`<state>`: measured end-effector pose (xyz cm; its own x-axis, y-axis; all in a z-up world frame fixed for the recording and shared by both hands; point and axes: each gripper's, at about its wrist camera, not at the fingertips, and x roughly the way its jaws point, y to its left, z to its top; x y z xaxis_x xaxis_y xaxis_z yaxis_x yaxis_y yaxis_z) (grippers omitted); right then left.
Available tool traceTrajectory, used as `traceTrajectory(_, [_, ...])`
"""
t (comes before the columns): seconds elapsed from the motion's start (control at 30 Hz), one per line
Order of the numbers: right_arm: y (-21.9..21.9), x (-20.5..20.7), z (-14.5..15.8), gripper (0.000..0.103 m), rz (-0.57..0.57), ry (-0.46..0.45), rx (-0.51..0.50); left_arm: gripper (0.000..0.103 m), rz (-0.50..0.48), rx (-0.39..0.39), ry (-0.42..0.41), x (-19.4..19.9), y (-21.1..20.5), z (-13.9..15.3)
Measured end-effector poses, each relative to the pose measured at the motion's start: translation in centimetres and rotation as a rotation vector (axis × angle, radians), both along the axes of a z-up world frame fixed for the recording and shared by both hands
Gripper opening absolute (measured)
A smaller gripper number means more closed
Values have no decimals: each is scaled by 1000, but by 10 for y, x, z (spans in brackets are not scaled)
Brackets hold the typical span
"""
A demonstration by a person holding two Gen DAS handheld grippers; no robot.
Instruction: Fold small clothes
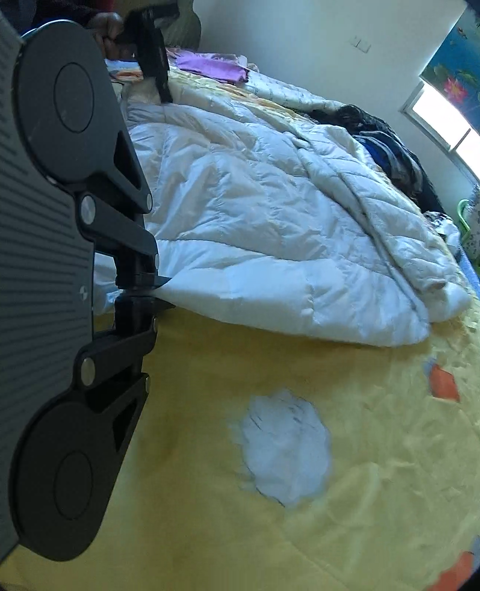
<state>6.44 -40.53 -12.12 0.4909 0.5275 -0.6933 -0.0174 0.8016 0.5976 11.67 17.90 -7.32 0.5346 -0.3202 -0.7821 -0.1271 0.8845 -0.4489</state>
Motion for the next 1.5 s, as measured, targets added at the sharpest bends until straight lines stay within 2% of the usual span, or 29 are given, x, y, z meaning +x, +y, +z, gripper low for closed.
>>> traceTrajectory(0.03, [5,-1,-5,16,8,2,37,15,12,-19,3,-2,3,0])
traceTrajectory(0.07, [6,-2,-7,31,-8,0,65,24,20,-29,2,-5,5,2])
traceTrajectory(0.1, [4,-4,-8,40,-25,-4,93,31,17,-33,-9,-9,7,4])
traceTrajectory(0.13, [0,-8,-8,60,-33,-15,154,52,8,-29,-24,-16,7,5])
traceTrajectory(0.17, [-2,-12,-8,74,-43,-19,182,78,0,-21,-28,-22,7,6])
traceTrajectory(0.2, [-4,-16,-6,73,-50,-21,200,83,-4,-22,-19,-29,7,6])
traceTrajectory(0.3, [-1,-27,-8,66,-39,2,204,82,-34,-28,-25,-45,0,5])
traceTrajectory(0.33, [1,-30,-11,58,-40,10,220,77,-37,-25,-28,-47,-3,5])
traceTrajectory(0.37, [3,-30,-13,32,-45,22,238,48,-35,-30,-28,-48,-4,4])
traceTrajectory(0.4, [6,-29,-16,14,-46,34,246,32,-37,-34,-13,-46,-6,2])
traceTrajectory(0.43, [9,-28,-18,13,-48,42,233,19,-39,-53,14,-44,-6,0])
traceTrajectory(0.47, [11,-28,-18,12,-44,41,235,14,-29,-85,26,-43,-3,-1])
traceTrajectory(0.6, [3,-32,-6,10,-60,4,326,11,-44,-106,18,-42,-2,12])
traceTrajectory(0.7, [-6,-27,16,10,-83,-65,443,10,-20,-201,2,-34,6,27])
traceTrajectory(0.8, [-12,-6,44,10,-80,-166,512,9,15,-286,-70,-14,19,55])
traceTrajectory(0.87, [-20,22,64,10,-83,-246,574,9,31,-328,-140,10,27,78])
traceTrajectory(0.97, [-30,77,91,10,-81,-351,609,9,27,-351,-242,61,27,115])
traceTrajectory(1.03, [-37,121,103,10,-95,-390,614,9,31,-336,-295,104,22,134])
traceTrajectory(1.13, [-46,204,111,10,-128,-400,609,9,49,-316,-314,179,11,144])
traceTrajectory(1.23, [-46,283,98,11,-173,-352,583,9,83,-255,-283,250,-6,131])
traceTrajectory(1.33, [-45,346,60,11,-233,-248,547,9,139,-211,-202,312,-16,103])
traceTrajectory(1.4, [-45,369,41,11,-263,-199,518,9,176,-194,-152,342,-18,81])
traceTrajectory(1.5, [-46,392,3,10,-307,-126,511,9,190,-166,-96,366,-19,46])
